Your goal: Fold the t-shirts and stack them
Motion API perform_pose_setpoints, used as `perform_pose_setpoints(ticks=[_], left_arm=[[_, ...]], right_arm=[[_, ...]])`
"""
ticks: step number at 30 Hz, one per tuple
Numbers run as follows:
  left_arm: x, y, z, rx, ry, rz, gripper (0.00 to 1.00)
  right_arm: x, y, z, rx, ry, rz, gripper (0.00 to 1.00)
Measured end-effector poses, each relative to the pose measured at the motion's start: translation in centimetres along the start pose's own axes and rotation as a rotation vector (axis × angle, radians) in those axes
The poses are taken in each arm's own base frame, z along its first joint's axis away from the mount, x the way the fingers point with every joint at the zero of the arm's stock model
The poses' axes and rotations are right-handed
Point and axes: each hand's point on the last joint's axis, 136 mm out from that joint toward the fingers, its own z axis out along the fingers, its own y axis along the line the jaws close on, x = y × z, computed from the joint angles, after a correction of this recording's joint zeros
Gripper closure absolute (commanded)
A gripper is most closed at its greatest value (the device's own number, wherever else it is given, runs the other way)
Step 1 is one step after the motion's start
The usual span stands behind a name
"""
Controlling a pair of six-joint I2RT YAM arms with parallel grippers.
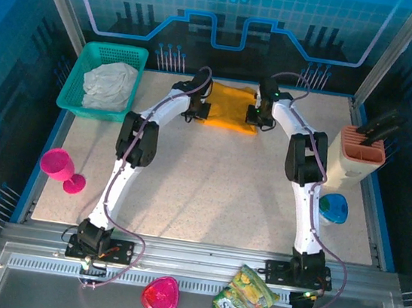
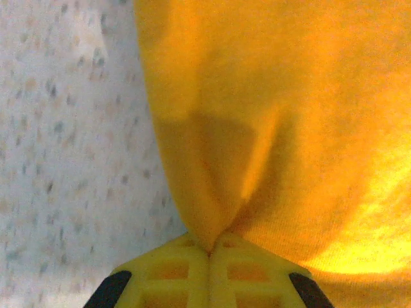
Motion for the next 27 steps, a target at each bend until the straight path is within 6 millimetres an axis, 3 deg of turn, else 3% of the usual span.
perform_pose_setpoints(ticks=[4,9,10,16,18,19,23,27], left_arm=[[-1.2,0.1,0.6,0.002,-0.021,0.016,1.0],[-1.4,0.6,0.6,0.0,-0.019,0.026,1.0],[-1.4,0.7,0.6,0.0,-0.019,0.028,0.93],[-1.5,1.0,0.6,-0.01,-0.022,0.053,0.46],[-1.6,1.4,0.6,-0.019,-0.024,0.054,0.37],[-1.7,1.6,0.6,-0.023,-0.027,0.052,0.32],[-2.5,1.9,-0.2,-0.027,-0.049,0.061,0.25],[-4.8,1.6,-3.9,-0.013,-0.123,0.06,0.18]], right_arm=[[-2.6,-0.6,0.8,-0.02,-0.048,0.0,1.0],[-3.6,-0.7,1.2,-0.04,-0.063,-0.003,1.0],[-3.6,-0.6,1.2,-0.044,-0.062,-0.003,1.0],[-3.3,-0.5,1.3,-0.059,-0.05,-0.004,0.7],[-3.2,-0.5,1.3,-0.06,-0.048,-0.006,0.59],[-3.2,-0.4,1.2,-0.064,-0.048,-0.009,0.5],[-3.1,-0.6,0.0,-0.048,-0.041,-0.019,0.3],[-3.7,-0.9,-3.3,-0.022,-0.063,-0.034,0.18]])
